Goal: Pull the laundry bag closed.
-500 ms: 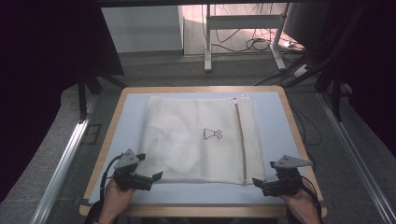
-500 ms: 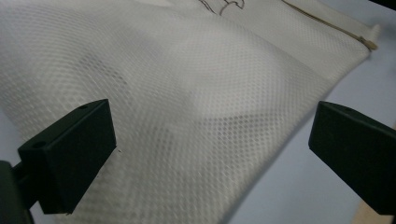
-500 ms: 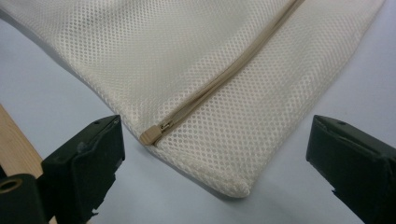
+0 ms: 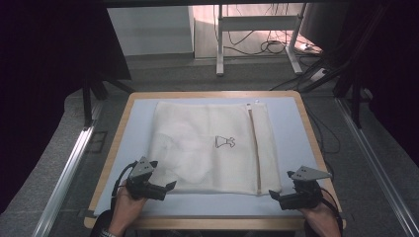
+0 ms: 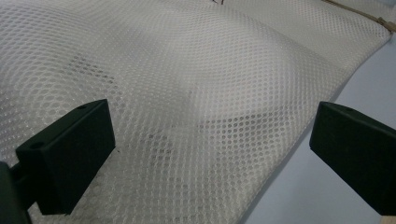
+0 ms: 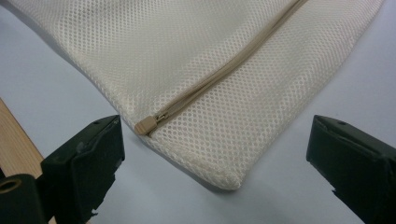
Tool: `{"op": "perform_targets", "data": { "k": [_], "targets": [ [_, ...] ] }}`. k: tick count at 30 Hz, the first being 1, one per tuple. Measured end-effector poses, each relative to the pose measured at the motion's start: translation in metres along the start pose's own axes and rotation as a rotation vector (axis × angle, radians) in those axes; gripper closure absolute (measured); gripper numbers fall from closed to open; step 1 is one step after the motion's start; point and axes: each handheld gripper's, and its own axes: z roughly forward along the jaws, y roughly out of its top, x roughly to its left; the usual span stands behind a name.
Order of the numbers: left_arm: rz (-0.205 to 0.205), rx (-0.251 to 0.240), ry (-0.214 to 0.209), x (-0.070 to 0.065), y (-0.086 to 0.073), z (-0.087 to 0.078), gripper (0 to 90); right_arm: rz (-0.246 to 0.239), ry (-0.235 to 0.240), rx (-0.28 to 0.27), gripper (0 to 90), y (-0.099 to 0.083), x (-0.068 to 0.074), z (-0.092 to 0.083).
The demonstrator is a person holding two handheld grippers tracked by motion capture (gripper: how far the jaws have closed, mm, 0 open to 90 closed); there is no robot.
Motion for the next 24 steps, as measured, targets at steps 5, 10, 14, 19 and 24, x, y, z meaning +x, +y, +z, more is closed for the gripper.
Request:
{"op": "perform_targets", "data": {
  "k": [5, 10, 14, 19, 24],
  "targets": [
    [-0.008, 0.008, -0.001, 0.0013, -0.0006, 0.0016, 0.0, -0.01, 0.008, 0.006, 4.4, 0.0004, 0.0007, 0.001],
    [-0.004, 0.01, 0.006, 0.0005, -0.0004, 0.0011, 0.0, -0.007, 0.016, 0.006, 4.4, 0.0003, 0.0004, 0.0007],
    [-0.001, 0.016, 0.005, 0.0, -0.0004, 0.002, 0.0, -0.018, 0.019, 0.004, 4.5, 0.0006, 0.001, 0.0016],
    [-0.004, 0.023, 0.0, 0.0002, -0.0006, 0.0041, 0.0, -0.017, 0.038, -0.002, 5.1, 0.0016, 0.0012, 0.0035],
    [-0.006, 0.024, -0.003, 0.0, -0.0007, 0.0045, 0.0, -0.032, 0.043, -0.01, 6.4, 0.0043, 0.0024, 0.0052]
  ]
}}
